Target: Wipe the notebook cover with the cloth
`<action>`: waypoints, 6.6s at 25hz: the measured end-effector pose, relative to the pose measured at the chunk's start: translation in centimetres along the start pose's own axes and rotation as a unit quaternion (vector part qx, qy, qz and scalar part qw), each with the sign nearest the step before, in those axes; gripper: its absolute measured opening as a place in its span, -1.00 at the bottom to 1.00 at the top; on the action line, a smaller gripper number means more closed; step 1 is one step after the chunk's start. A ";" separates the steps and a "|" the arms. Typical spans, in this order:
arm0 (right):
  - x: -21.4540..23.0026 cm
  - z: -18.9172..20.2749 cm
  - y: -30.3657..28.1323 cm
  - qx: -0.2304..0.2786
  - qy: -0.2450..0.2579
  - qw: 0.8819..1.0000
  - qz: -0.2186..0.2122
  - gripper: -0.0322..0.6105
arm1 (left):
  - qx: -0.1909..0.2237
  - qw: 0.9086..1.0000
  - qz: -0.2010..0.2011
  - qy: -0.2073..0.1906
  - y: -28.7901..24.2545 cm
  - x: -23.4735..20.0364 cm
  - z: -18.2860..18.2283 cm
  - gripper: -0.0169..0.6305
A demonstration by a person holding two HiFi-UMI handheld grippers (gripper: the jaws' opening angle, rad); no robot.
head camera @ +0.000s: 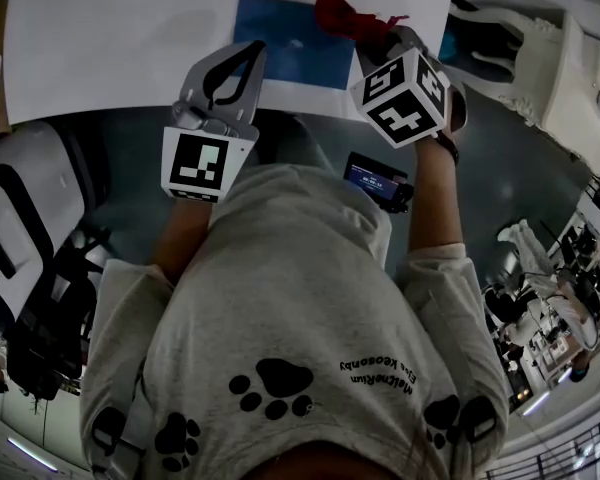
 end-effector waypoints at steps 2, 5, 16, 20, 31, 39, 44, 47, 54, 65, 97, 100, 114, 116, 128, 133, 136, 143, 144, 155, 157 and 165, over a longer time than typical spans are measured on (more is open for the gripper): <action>-0.5 -1.8 -0.3 0.014 0.013 1.000 -0.006 -0.75 | 0.002 1.000 -0.005 0.000 0.4 -0.3 0.0 -0.96; -1.4 -4.4 -0.9 0.032 0.039 0.999 -0.015 -0.75 | 0.004 1.000 -0.013 0.002 1.1 -1.0 0.1 -0.96; -4.5 -12.1 -4.7 0.071 0.125 0.988 -0.056 -0.75 | 0.005 0.999 -0.050 0.017 3.4 -3.7 0.6 -0.96; -5.3 -13.7 -6.0 0.068 0.155 0.983 -0.067 -0.75 | 0.005 0.998 -0.061 0.020 4.0 -4.5 0.7 -0.96; -6.5 -14.2 -9.6 0.022 0.201 0.975 -0.094 -0.75 | 0.002 0.997 -0.069 0.029 4.2 -5.5 1.0 -0.96; -6.5 -13.5 -10.1 0.004 0.204 0.974 -0.094 -0.75 | 0.001 0.998 -0.062 0.024 3.7 -5.2 0.9 -0.96; -6.0 -11.9 -9.7 -0.009 0.193 0.977 -0.090 -0.75 | -0.004 0.998 -0.053 0.020 3.3 -4.7 0.8 -0.96; -5.6 -10.5 -9.3 -0.016 0.179 0.980 -0.088 -0.75 | -0.005 0.999 -0.050 0.019 3.1 -4.3 0.8 -0.96; -5.1 -6.7 -8.4 -0.037 0.155 0.984 -0.084 -0.75 | -0.004 0.999 -0.037 0.015 2.5 -3.2 0.8 -0.96; -4.5 -1.0 -7.0 -0.066 0.113 0.989 -0.074 -0.75 | -0.007 1.000 -0.013 0.000 1.7 -1.3 0.7 -0.96; -3.6 5.9 -0.4 -0.076 0.021 0.997 -0.012 -0.75 | -0.006 1.000 0.016 -0.014 0.9 2.0 0.5 -0.96; -3.6 3.8 0.2 -0.056 0.038 0.998 -0.008 -0.75 | -0.006 1.000 0.009 -0.013 1.3 1.7 0.4 -0.96; -6.9 -7.3 -1.8 0.020 0.166 0.985 -0.047 -0.75 | 0.009 0.999 -0.047 0.007 4.8 -1.1 0.8 -0.96; -7.4 -8.4 -2.3 0.027 0.177 0.982 -0.054 -0.75 | 0.008 0.998 -0.054 0.010 5.2 -1.4 1.0 -0.96; -10.8 -10.9 -7.4 -0.007 0.238 0.967 -0.095 -0.75 | 0.005 0.997 -0.073 0.021 6.4 -2.6 1.9 -0.96; -11.5 -10.6 -8.6 -0.022 0.243 0.964 -0.109 -0.75 | 0.002 0.997 -0.073 0.022 6.1 -2.6 2.1 -0.96; -11.4 -10.6 -8.6 -0.024 0.236 0.965 -0.112 -0.75 | 0.001 0.997 -0.071 0.020 5.8 -2.5 2.1 -0.96; -10.9 -8.9 -8.2 -0.027 0.225 0.968 -0.112 -0.75 | 0.000 0.998 -0.060 0.017 4.9 -1.9 2.0 -0.96; -10.8 -8.4 -8.1 -0.028 0.221 0.968 -0.113 -0.75 | -0.001 0.998 -0.058 0.016 4.8 -1.7 2.0 -0.96; -9.8 -2.6 -6.7 -0.046 0.182 0.976 -0.106 -0.75 | -0.006 1.000 -0.025 0.001 2.6 0.0 1.5 -0.96; -9.6 -1.4 -6.5 -0.050 0.171 0.978 -0.104 -0.75 | -0.009 1.000 -0.017 -0.001 2.1 0.4 1.4 -0.96; -9.0 2.8 -5.4 -0.076 0.127 0.984 -0.097 -0.75 | -0.015 1.000 0.009 -0.012 0.6 1.8 1.0 -0.96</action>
Point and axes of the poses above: the fingertips, and each gripper's own axes: y backward along the fingers, x to its right, z out of its underside, the point moved 6 cm from there along y, backward along the fingers, and after that the axes turned 12 degrees about y, right-handed, at the moved point
